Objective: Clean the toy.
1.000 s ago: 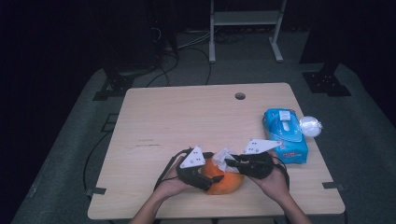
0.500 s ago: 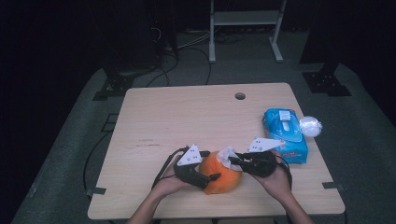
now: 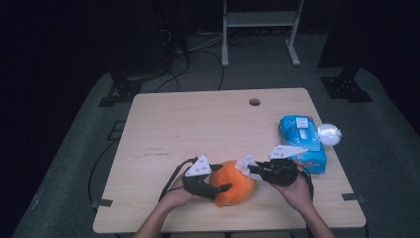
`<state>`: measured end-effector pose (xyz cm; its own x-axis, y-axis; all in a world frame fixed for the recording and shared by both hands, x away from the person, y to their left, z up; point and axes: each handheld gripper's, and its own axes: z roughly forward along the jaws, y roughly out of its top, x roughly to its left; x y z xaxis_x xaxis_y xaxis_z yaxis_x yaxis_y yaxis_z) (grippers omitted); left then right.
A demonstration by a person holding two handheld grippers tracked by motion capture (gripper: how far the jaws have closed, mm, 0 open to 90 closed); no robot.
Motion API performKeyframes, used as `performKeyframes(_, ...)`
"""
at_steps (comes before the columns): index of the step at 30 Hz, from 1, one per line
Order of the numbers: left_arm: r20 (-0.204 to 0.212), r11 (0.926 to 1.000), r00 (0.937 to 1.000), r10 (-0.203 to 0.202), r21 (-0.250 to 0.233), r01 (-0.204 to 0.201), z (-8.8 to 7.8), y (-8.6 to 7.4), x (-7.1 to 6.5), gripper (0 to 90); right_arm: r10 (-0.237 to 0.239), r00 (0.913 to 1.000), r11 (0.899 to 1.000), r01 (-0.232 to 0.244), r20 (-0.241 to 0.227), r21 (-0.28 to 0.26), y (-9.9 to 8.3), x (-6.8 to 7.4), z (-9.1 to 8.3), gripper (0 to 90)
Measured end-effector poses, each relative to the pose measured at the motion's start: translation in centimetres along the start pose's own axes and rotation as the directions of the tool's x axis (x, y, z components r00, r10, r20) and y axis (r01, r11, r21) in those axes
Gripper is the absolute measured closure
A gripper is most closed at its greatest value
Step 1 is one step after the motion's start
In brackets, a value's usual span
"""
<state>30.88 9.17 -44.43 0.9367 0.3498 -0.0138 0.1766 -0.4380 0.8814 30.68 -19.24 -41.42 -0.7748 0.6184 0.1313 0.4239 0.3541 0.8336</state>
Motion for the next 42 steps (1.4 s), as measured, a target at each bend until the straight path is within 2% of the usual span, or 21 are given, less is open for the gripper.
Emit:
performKeyframes(1,0.002,1.0,1.0,-0.008,-0.005,0.008,0.0,-0.1,0.0,27.7,-0.007,1.0,1.0,0.006,-0.006,-0.01,0.2,0.3,-0.1,78.4)
performKeyframes(3,0.008,0.9999,0.9999,-0.012,-0.006,0.012,-0.1,-0.2,0.2,27.8,-0.018,0.9977,0.999,0.015,-0.065,-0.042,0.7,0.9,-0.2,78.4)
performKeyframes(5,0.009,1.0,0.9999,-0.009,0.0,0.009,-0.2,-0.1,0.2,27.9,-0.047,0.9952,0.998,0.044,-0.085,-0.041,1.0,1.8,0.1,78.2)
performKeyframes(6,0.01,1.0,0.9999,-0.006,0.002,0.006,-0.2,-0.2,0.2,27.9,-0.064,0.9949,0.998,0.062,-0.078,-0.034,1.0,2.1,0.3,78.2)
performKeyframes(8,0.01,1.0,0.9999,-0.006,-0.002,0.006,-0.3,-0.2,0.1,29.1,-0.06,0.9951,0.998,0.057,-0.079,-0.031,0.9,2.0,0.4,78.3)
performKeyframes(9,0.009,1.0,0.9999,-0.007,-0.002,0.007,-0.3,-0.2,0.1,29.1,-0.04,0.9963,0.999,0.039,-0.076,-0.026,0.7,1.5,0.4,78.3)
performKeyframes(12,0.011,1.0,0.9999,-0.005,-0.001,0.005,-0.3,-0.2,0.1,29.1,-0.002,0.9998,1.0,0.002,-0.019,-0.002,0.0,-0.1,0.3,78.3)
performKeyframes(15,0.016,1.0,0.9999,-0.005,-0.002,0.005,-0.3,-0.3,0.2,29.1,0.061,0.9981,0.998,-0.061,-0.004,0.008,-0.7,-1.5,0.0,78.2)
performKeyframes(16,0.019,1.0,0.9998,-0.007,-0.004,0.007,-0.4,-0.4,0.2,29.1,0.074,0.9971,0.997,-0.075,-0.018,-0.007,-0.7,-1.6,-0.1,78.2)
performKeyframes(17,0.021,1.0,0.9998,-0.006,-0.007,0.006,-0.3,-0.4,0.2,29.1,0.077,0.9964,0.997,-0.078,-0.037,-0.025,-0.5,-1.4,-0.3,78.2)
performKeyframes(19,0.024,0.9999,0.9997,-0.007,-0.008,0.007,-0.3,-0.4,0.3,29.1,0.045,0.9974,0.998,-0.047,-0.056,-0.043,0.0,-0.7,-0.4,78.1)
performKeyframes(22,0.026,1.0,0.9997,0.001,-0.002,-0.001,-0.4,-0.5,0.3,29.1,0.007,0.9982,1.0,-0.008,-0.059,-0.018,0.1,0.0,0.2,78.0)
performKeyframes(24,0.025,1.0,0.9997,0.001,-0.003,-0.001,-0.5,-0.5,0.2,29.1,0.025,0.9966,1.0,-0.026,-0.079,-0.011,-0.2,-0.3,0.4,77.9)
performKeyframes(25,0.024,1.0,0.9997,0.0,-0.003,0.0,-0.4,-0.5,0.2,29.1,0.031,0.9967,0.999,-0.032,-0.075,-0.008,-0.3,-0.5,0.5,77.9)
performKeyframes(27,0.025,1.0,0.9997,0.002,-0.002,-0.002,-0.5,-0.5,0.3,29.1,0.024,0.9995,0.999,-0.023,-0.023,0.026,-0.5,-1.0,0.5,77.9)
performKeyframes(29,0.026,1.0,0.9997,0.001,-0.002,-0.001,-0.5,-0.5,0.3,29.1,0.045,0.9989,0.998,-0.044,-0.011,0.035,-0.9,-1.5,0.4,77.8)
performKeyframes(34,0.028,1.0,0.9996,-0.004,-0.007,0.004,-0.4,-0.6,0.3,29.1,0.019,0.9987,1.0,-0.02,-0.047,-0.019,0.1,-0.4,-0.1,77.6)
performKeyframes(36,0.029,1.0,0.9996,-0.004,-0.008,0.004,-0.4,-0.6,0.2,29.1,-0.004,0.9989,1.0,0.004,-0.046,-0.007,0.2,0.0,0.2,77.4)
performKeyframes(39,0.025,1.0,0.9997,0.0,-0.007,0.001,-0.3,-0.5,0.1,29.1,0.044,0.9973,0.999,-0.043,-0.058,0.012,-0.4,-0.9,0.5,77.5)
performKeyframes(41,0.026,1.0,0.9997,0.002,-0.007,-0.002,-0.4,-0.5,0.1,29.0,0.06,0.9979,0.997,-0.06,-0.022,0.04,-0.7,-1.6,0.5,77.6)
performKeyframes(42,0.026,1.0,0.9997,-0.002,-0.009,0.003,-0.4,-0.6,0.1,29.1,0.078,0.9967,0.996,-0.077,-0.024,0.038,-0.9,-1.9,0.4,77.6)
